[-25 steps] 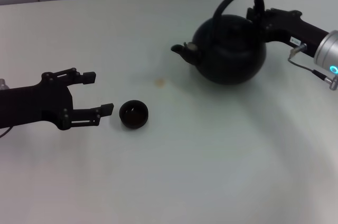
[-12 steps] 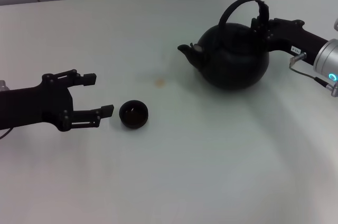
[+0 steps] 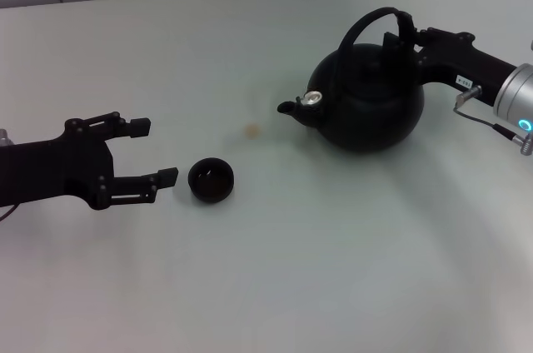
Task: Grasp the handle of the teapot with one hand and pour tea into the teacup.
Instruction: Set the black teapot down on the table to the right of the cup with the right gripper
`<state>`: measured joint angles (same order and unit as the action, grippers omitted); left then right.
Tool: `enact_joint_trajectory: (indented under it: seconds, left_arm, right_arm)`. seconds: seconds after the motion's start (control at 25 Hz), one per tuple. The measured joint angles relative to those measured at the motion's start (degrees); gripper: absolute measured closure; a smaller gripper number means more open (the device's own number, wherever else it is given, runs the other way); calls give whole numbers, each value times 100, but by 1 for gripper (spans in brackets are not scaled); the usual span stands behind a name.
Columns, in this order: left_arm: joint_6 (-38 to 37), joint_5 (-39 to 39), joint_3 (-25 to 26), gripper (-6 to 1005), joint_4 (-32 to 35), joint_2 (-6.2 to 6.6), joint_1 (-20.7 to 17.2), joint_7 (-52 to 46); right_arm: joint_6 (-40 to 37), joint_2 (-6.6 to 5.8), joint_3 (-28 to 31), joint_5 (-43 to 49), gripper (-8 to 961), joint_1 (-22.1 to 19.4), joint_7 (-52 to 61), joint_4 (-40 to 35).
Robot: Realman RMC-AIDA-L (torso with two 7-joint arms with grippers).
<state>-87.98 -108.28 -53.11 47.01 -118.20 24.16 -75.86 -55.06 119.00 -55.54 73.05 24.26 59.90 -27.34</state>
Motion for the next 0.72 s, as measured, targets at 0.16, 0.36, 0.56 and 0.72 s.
enact_joint_trajectory:
  seconds: [0.16, 0.36, 0.56, 0.72]
  left_arm:
    - [-12, 0, 2, 136, 0, 5, 0, -6]
    - [-22, 0, 3, 136, 1, 7, 1, -18]
    - [-25, 0, 2, 135, 1, 8, 5, -16]
    - [-27, 0, 2, 135, 1, 7, 7, -28]
  right_arm:
    - [-5, 7, -30, 0, 683, -2, -6, -24]
    - [-9, 9, -22, 0, 571, -8, -6, -38]
    - [-11, 10, -25, 0, 394, -20, -13, -57]
    - [-100, 32, -28, -27, 262, -93, -107, -96]
